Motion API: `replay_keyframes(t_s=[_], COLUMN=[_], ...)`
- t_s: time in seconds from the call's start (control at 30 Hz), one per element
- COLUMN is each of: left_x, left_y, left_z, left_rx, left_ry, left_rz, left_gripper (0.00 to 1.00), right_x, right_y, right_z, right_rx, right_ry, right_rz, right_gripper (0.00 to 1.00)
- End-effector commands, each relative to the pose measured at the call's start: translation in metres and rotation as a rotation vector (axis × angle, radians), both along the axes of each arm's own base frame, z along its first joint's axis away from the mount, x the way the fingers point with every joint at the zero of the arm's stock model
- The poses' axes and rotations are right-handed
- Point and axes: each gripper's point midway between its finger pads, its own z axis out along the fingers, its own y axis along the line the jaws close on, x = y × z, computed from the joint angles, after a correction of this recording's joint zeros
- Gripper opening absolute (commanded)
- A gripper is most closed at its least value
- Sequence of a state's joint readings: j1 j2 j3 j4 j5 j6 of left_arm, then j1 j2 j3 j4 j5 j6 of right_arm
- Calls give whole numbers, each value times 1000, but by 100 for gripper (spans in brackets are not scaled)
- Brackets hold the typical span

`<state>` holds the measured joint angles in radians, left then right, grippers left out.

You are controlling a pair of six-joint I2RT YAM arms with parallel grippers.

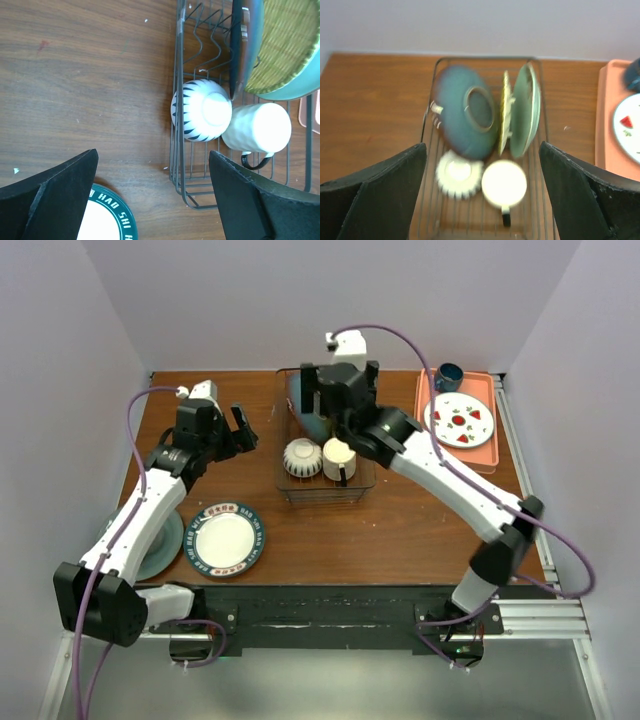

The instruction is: Load the mixed dishes into the dish rack

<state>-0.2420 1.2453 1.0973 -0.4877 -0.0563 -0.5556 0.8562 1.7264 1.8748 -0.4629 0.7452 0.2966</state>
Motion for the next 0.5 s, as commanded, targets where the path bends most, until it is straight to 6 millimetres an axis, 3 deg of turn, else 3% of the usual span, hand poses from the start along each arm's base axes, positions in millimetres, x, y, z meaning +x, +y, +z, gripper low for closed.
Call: replay_keyframes(t_s=[0.0,0.03,0.07,0.1,0.13,0.27,0.47], left_x=[-4,-6,-7,-8,-9,-12,-21], left_y=[5,6,6,7,8,11,7], left_z=[11,12,10,9,9,3,-1], left_rx=[11,13,16,20,20,33,12], left_ry=[-47,-51,-47,-46,-47,-34,-22], left_rz=[-12,-12,-13,-8,-8,0,-22], left_gripper=[98,98,98,98,98,98,98], right_x=[-50,-64,-73,-87,-98,-140,-197], right_y=[23,19,22,30,28,50,90], right_z=[-51,-42,-46,-69,-66,-101,-174], right_rx=[123,169,190,209,235,249,243], right_ry=[177,169,181,239,240,320,483], right_rz=[255,295,337,406,428,544,708], right_gripper=[98,99,98,97,96,94,86])
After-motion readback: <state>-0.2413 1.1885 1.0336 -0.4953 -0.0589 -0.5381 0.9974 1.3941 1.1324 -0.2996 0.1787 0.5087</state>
